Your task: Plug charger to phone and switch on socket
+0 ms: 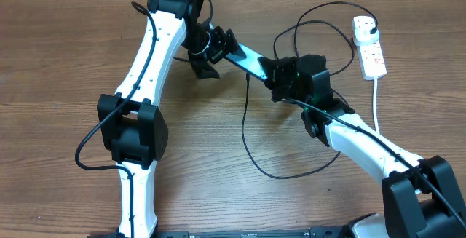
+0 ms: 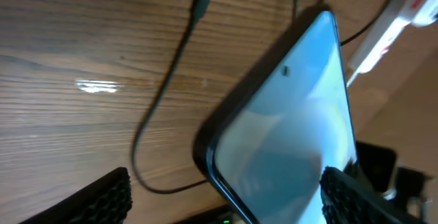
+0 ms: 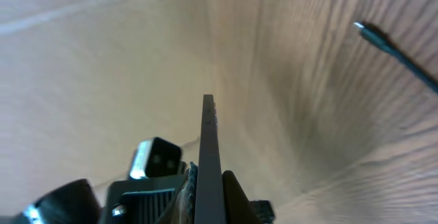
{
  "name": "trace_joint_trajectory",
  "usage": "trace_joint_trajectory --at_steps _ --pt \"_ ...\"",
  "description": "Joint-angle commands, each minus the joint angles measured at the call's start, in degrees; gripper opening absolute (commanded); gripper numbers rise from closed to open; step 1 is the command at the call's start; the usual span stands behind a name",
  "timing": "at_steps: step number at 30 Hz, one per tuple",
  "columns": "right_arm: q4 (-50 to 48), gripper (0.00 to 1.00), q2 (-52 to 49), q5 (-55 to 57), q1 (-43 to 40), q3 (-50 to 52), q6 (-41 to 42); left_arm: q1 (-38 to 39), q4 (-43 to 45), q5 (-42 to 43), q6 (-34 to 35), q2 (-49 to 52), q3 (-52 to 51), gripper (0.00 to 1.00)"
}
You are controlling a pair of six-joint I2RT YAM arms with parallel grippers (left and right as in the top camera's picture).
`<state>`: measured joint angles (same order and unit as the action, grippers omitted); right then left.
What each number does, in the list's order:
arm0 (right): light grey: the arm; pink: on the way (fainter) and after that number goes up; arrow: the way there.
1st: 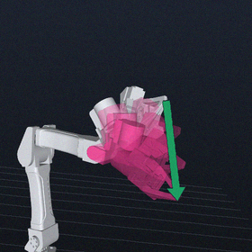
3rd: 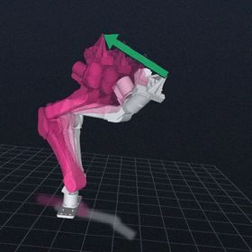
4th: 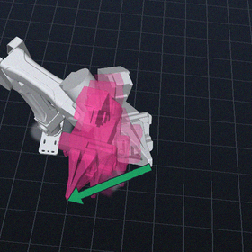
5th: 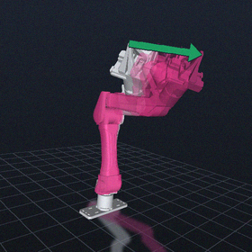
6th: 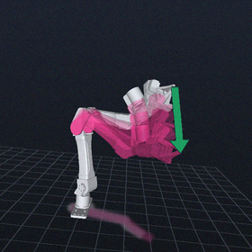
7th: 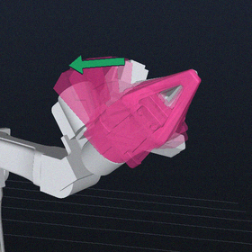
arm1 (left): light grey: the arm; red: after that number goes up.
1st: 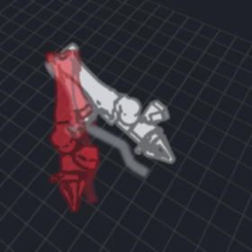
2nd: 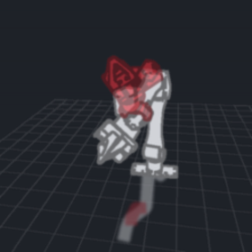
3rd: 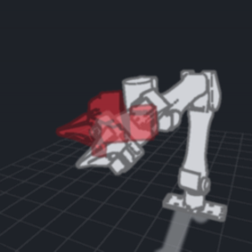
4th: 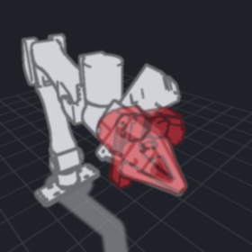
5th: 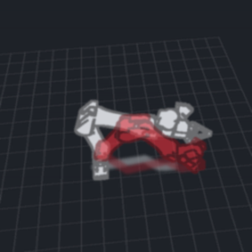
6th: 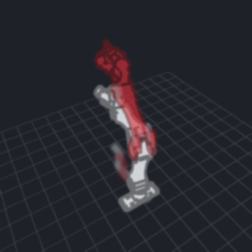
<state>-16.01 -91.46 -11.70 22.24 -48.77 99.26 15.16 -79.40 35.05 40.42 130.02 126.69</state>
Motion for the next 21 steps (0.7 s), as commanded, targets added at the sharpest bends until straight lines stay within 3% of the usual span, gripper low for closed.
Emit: trace_joint_trajectory --at_steps 1,12,21 --pt "-1.49 0.04 0.46 1.92 0.87 -1.57 3.19 0.48 0.66 2.54 7.23 -0.37 0.81 0.78" --pt "0.50 0.04 0.46 3.56 2.32 -1.55 2.93 0.74 3.52 6.64 12.41 -0.37 0.81 0.64" --pt "1.05 0.04 0.46 3.52 3.48 -1.55 2.54 1.90 7.93 7.61 14.03 -0.37 0.81 0.60"
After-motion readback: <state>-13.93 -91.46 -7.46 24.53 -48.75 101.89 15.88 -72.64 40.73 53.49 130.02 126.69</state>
